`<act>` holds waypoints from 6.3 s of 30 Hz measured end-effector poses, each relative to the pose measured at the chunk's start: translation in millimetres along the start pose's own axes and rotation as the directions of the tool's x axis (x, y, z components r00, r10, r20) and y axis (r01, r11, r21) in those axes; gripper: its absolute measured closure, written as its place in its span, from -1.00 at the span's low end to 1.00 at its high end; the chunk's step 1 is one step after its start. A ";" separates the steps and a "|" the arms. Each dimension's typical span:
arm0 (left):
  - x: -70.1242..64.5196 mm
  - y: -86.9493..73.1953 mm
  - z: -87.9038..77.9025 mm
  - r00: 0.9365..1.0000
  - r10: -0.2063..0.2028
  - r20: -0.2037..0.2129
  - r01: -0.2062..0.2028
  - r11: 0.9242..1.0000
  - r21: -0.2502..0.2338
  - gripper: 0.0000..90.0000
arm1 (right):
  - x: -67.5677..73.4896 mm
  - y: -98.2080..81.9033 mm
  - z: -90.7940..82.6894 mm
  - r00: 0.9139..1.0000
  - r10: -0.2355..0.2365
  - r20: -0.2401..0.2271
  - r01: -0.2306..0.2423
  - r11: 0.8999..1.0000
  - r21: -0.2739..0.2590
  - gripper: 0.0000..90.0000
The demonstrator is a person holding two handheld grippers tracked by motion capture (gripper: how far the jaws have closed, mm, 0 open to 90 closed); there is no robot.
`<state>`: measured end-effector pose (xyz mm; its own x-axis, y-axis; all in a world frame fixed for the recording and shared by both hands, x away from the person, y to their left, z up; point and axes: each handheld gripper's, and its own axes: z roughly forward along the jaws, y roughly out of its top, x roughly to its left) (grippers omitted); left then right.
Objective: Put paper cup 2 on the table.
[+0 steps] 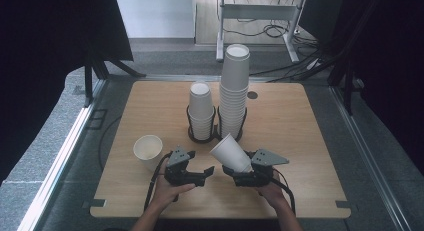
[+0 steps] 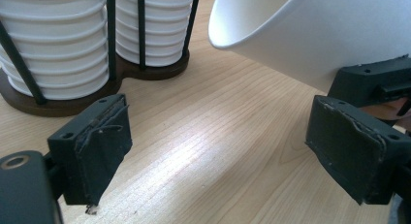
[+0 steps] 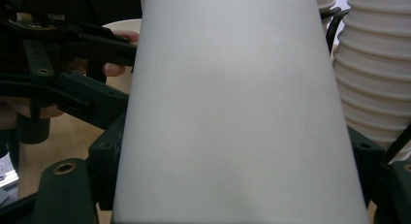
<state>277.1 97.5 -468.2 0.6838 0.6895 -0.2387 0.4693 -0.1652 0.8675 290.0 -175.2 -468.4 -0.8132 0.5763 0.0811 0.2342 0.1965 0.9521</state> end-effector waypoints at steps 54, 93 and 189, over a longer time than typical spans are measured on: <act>-0.3 20.9 14.8 0.878 -0.252 0.407 0.300 0.952 -0.058 -0.92 | 33.6 -10.1 11.8 0.990 -0.141 0.003 0.140 0.983 -0.118 -0.52; -9.8 21.3 18.8 0.920 -0.153 0.362 0.217 0.966 -0.143 -0.71 | 36.6 -14.0 18.3 0.987 -0.157 -0.016 0.156 0.987 -0.037 -0.71; 8.4 15.8 2.4 0.996 0.048 -0.073 -0.058 0.989 -0.134 -0.73 | 20.4 -26.4 22.8 0.988 -0.121 0.093 0.109 0.986 0.127 -0.67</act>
<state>291.6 99.0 -457.6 0.6631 0.7303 -0.1641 0.3499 -0.1087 0.9304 279.3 -150.6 -498.5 -0.7822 0.6199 -0.0624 0.2105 0.3573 0.9099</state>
